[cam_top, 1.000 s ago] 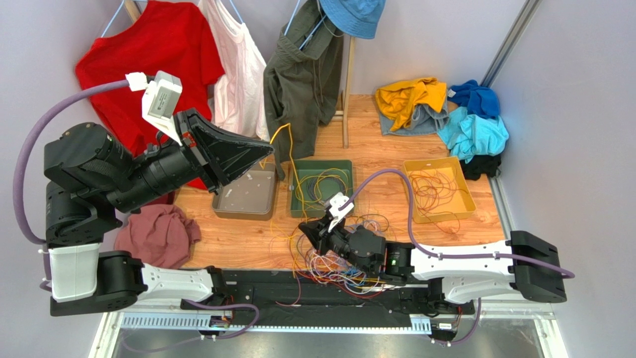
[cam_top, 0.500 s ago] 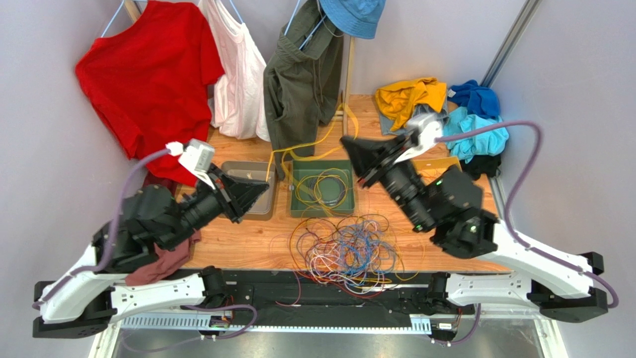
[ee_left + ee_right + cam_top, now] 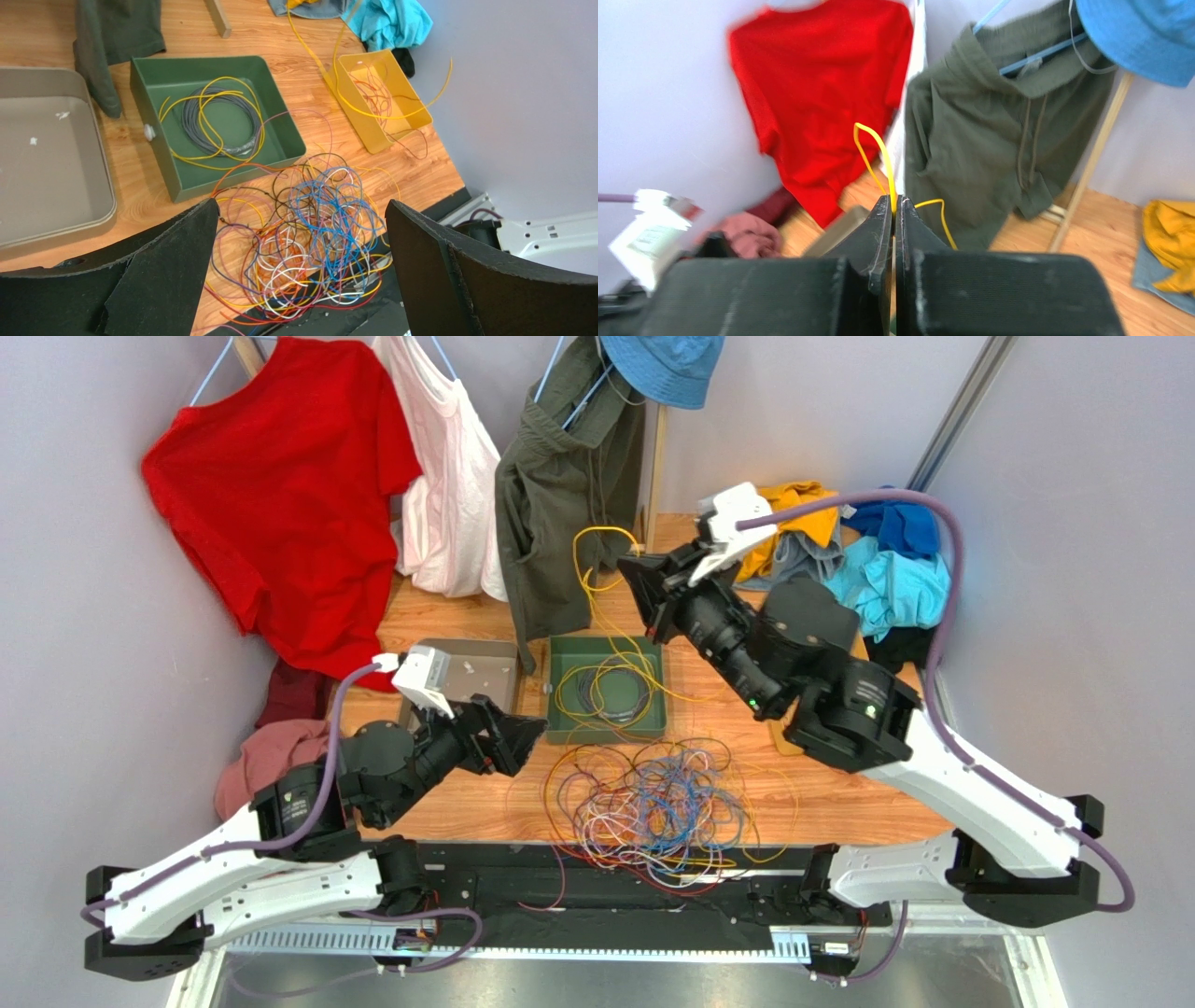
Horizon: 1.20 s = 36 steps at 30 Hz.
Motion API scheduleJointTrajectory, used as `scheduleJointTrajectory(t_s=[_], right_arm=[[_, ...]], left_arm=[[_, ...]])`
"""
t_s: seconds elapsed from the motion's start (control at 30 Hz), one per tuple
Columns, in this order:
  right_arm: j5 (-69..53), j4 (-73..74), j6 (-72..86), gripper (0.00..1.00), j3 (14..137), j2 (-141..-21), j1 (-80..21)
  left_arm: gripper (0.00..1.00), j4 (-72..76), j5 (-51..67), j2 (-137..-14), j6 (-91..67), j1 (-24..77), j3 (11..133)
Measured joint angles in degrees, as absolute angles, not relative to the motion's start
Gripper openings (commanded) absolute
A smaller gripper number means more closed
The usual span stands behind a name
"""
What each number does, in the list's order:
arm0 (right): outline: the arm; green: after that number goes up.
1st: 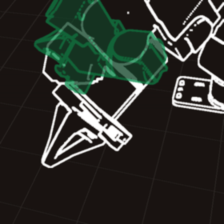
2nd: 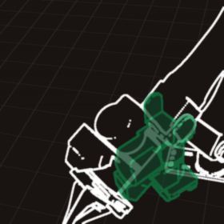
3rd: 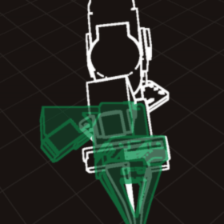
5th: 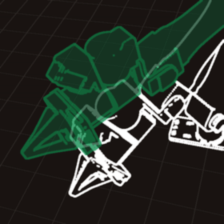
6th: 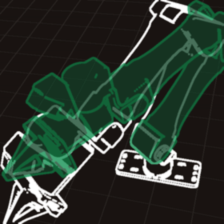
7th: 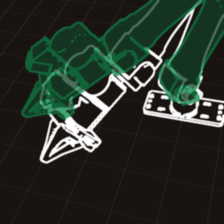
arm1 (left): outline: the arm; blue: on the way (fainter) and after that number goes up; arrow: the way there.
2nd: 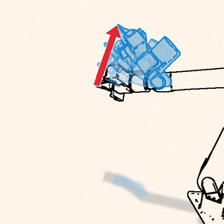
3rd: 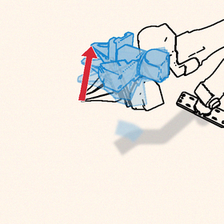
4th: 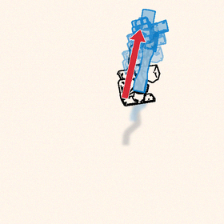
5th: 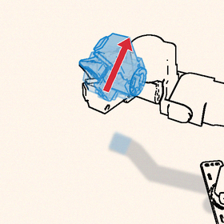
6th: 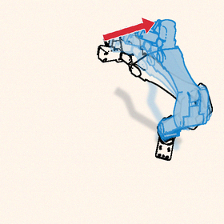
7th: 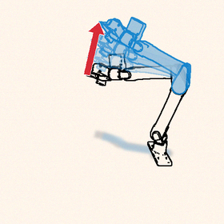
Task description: Untangle the cables
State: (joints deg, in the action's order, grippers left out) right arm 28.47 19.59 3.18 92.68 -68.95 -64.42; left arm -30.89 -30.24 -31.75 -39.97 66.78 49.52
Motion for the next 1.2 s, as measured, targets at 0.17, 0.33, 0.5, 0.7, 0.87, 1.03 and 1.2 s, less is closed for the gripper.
scheduleJointTrajectory(t_s=[0.17, 0.33, 0.5, 0.7, 0.87, 1.03, 1.2], right_arm=[[26.3, 22.2, 3.7, 0.00, 91.7, -70.8, -58.2], [24.0, 22.8, 4.7, 0.00, 91.7, -72.0, -53.3], [22.0, 22.3, 4.7, 0.00, 91.3, -74.3, -50.1], [19.5, 21.5, 4.8, 0.00, 88.9, -77.9, -46.3], [18.0, 20.5, 4.9, 0.00, 87.7, -80.2, -44.0], [17.1, 18.8, 5.1, 0.00, 85.6, -80.6, -43.1], [16.3, 16.2, 5.8, 0.00, 82.7, -80.6, -42.9]], left_arm=[[0.93, -31.1, -32.0, -25.6, -45.6, 66.8, 43.0], [0.88, -32.3, -31.4, -18.0, -53.5, 66.8, 30.9], [0.86, -34.2, -29.7, -11.5, -60.0, 66.8, 22.0], [0.86, -35.6, -28.7, -8.2, -63.4, 66.8, 20.1], [0.86, -36.4, -28.6, -7.3, -64.3, 66.8, 20.1], [0.86, -37.2, -28.6, -6.4, -64.6, 66.8, 19.4], [0.86, -37.6, -28.5, -6.3, -64.9, 66.8, 18.5]])
